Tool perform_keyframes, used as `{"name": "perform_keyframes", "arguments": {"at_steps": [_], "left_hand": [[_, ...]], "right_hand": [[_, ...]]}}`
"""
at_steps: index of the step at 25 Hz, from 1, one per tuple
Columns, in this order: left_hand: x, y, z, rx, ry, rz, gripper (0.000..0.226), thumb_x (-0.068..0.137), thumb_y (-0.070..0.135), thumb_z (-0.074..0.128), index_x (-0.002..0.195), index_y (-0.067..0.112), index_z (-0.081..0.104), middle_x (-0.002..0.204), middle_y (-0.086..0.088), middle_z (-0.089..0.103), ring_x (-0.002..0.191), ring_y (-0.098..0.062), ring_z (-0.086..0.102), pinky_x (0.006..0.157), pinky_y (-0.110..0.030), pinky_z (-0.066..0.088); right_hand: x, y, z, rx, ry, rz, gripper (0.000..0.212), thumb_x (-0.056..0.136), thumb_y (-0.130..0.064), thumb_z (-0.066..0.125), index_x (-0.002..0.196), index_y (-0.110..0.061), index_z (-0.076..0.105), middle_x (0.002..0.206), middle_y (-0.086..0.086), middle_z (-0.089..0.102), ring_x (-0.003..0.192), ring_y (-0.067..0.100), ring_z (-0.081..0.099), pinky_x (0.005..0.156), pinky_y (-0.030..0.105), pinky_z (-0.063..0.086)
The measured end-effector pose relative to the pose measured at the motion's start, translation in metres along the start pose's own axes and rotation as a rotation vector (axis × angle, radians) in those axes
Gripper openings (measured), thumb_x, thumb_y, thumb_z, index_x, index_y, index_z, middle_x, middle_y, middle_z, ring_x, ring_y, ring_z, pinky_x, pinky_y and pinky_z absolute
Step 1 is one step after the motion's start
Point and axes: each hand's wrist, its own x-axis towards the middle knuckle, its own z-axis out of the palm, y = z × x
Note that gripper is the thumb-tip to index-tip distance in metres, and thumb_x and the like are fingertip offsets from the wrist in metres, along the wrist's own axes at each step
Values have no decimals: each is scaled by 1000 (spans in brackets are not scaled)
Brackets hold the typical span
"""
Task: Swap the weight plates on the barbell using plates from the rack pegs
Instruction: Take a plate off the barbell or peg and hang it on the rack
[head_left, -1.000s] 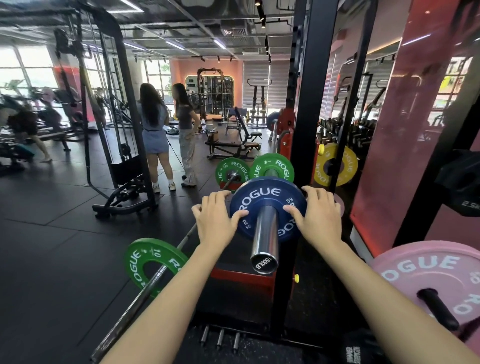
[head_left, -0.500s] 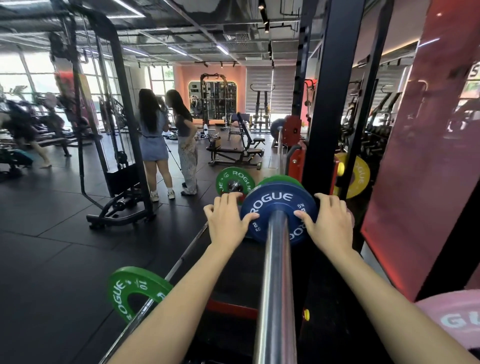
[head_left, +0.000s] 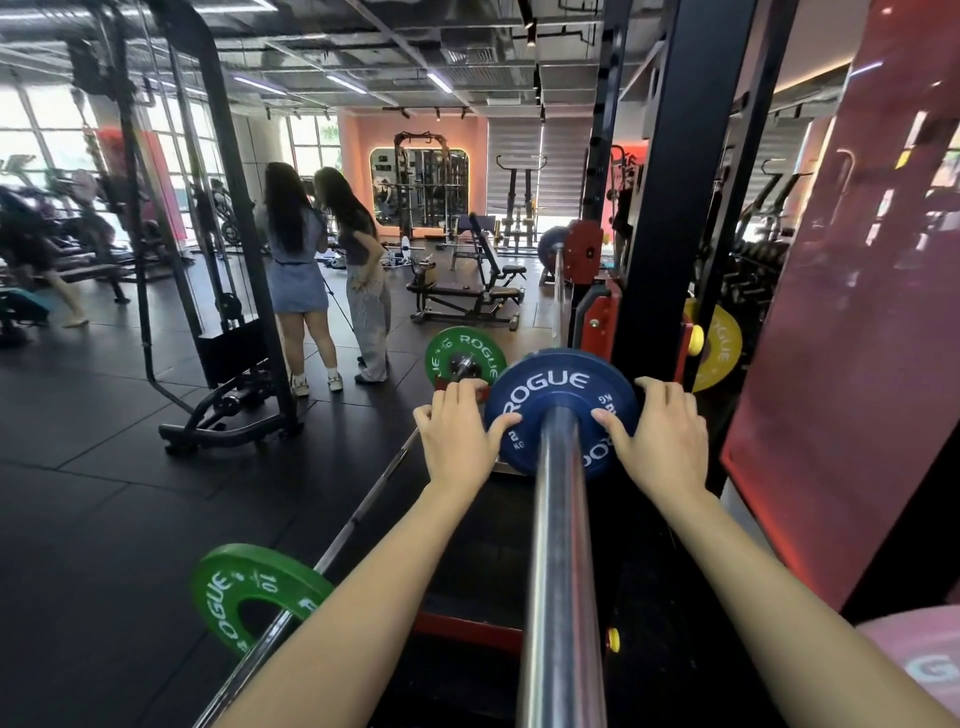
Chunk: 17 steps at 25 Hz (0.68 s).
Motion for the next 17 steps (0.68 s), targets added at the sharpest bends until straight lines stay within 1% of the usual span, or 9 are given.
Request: {"name": "perform_keyframes", "arguments": {"at_steps": [7,13,17], "left_hand": [[-32,7,-52,8,7,31,57,80,63,66,116,20,57,109,5,63,101,-19,55,85,-40,36],[-97,19,-138,1,-26,38,54,82,61,65,118,21,56,111,6,62,103,-19,54,87,-40,36],[-152,34,-202,-19,-29,50,52,83,60,64,116,21,57,112,7,62,103,-20,53,87,-40,34]], "right_hand": [[-41,-11,-30,-3,-2,-16,64,83,-48,67,129,-7,49,118,15,56,110,35,50,87,49,43],[-110,-35,-103,60,24,-47,56,85,-43,65,129,-11,50,113,12,59,108,35,50,86,50,44],[-173,-50,-160,88,33,-50,50,86,-42,64,126,-14,54,115,10,58,109,34,49,86,49,44]]}}
